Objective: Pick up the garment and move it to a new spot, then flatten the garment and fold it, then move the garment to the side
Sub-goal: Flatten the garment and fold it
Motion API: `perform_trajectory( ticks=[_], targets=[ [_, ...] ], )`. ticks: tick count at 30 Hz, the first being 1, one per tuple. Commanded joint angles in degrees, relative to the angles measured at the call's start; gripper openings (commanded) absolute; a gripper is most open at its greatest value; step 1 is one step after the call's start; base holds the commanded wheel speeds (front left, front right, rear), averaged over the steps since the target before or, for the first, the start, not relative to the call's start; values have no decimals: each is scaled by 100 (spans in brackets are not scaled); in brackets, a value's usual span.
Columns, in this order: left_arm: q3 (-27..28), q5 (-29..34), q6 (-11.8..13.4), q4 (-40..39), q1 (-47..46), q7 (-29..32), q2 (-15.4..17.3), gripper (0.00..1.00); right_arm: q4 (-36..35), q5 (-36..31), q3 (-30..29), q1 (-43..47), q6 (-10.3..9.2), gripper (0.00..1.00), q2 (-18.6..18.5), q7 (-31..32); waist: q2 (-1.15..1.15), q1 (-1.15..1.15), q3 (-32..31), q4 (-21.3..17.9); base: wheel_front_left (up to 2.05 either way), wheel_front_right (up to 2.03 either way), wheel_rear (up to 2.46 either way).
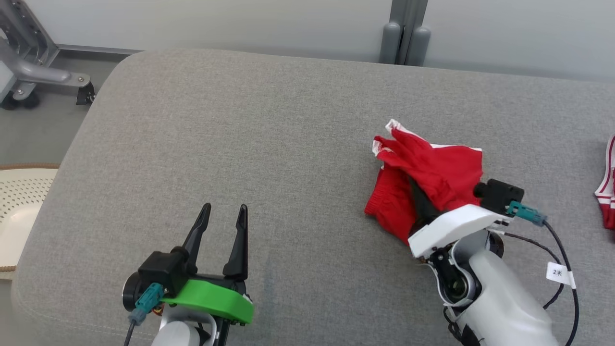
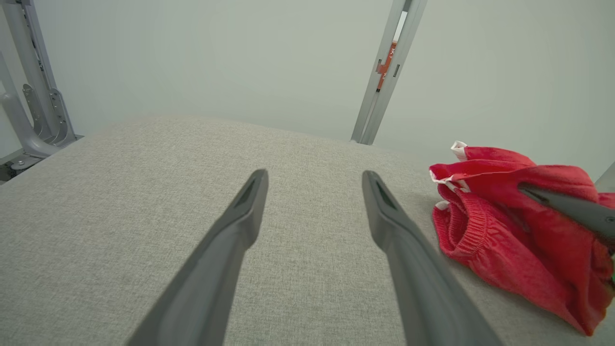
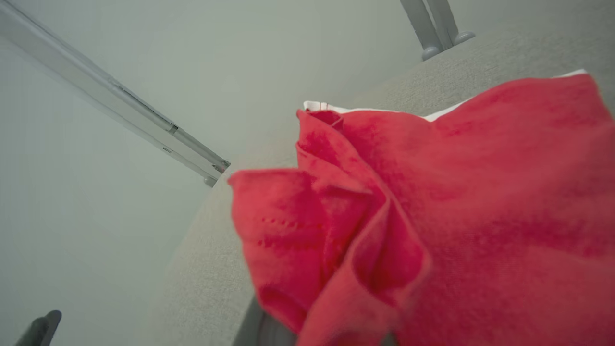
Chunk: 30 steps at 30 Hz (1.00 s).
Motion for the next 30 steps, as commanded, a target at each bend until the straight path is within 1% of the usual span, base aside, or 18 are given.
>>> perform_trajectory(
  ticks=[1, 2, 7, 12, 15, 19, 21, 23, 24, 25, 26, 28, 30],
  targets=[
    [-2, 9, 32, 5, 74, -2, 13, 100, 66, -212, 103, -90, 2, 20, -19, -75, 0, 0, 12, 24, 0, 0, 0],
    [-9, 0, 36, 3, 69, -2, 13, 100, 105, -245, 207, -95, 3, 100, -19, -88, 0, 0, 19, 35, 0, 0, 0],
    [-7, -35, 46, -65, 59, -2, 13, 100, 205, 50, 710, -51, 2, 100, -20, 10, 0, 0, 46, 45, 0, 0, 0],
    [-25, -6, 26, -47, 26, -2, 13, 100, 570, -7, 1380, -186, 2, 100, -23, 160, 0, 0, 72, -32, 0, 0, 0],
    [-20, -13, 39, -43, 0, -2, 14, 100, 732, 151, 1710, -293, 2, 100, -16, 228, 0, 0, 65, -110, 0, 0, 0],
    [-3, -4, 49, -55, -5, -2, 13, 100, 809, 424, 2017, -379, 2, 100, -20, 280, 0, 0, 55, -256, 0, 0, 0],
    [6, 4, 38, -58, -14, -2, 13, 100, 798, 433, 2111, -464, 2, 100, -19, 207, 0, 0, 52, -347, 0, 0, 0],
    [23, -5, 36, -73, -29, -2, 13, 100, 705, 266, 2161, -559, 2, 100, -23, -5, 0, 0, 53, -447, 0, 0, 0],
    [40, -113, 25, -81, -28, -2, 14, 100, 608, 53, 2236, -637, 3, 100, -97, -173, 0, 0, 57, -492, 0, 0, 0],
    [69, -183, 23, -113, -44, -2, 14, 100, 493, -371, 2365, -744, 2, 100, -276, -348, 0, 0, 66, -560, 0, 0, 0],
    [83, -148, 22, -137, -74, -2, 14, 100, 434, -599, 2407, -744, -1, 100, -388, -435, 0, 0, 71, -617, 0, 0, 0],
    [124, -138, 10, -214, -112, -2, 13, 100, 283, -1023, 2294, -673, -1, 100, -520, -535, 0, 0, 73, -747, 0, 0, 0],
    [159, -105, 8, -299, -125, -1, 13, 100, 91, -1404, 2053, -648, 0, 100, -634, -576, 0, 0, 74, -875, 0, 0, 0]
  ],
)
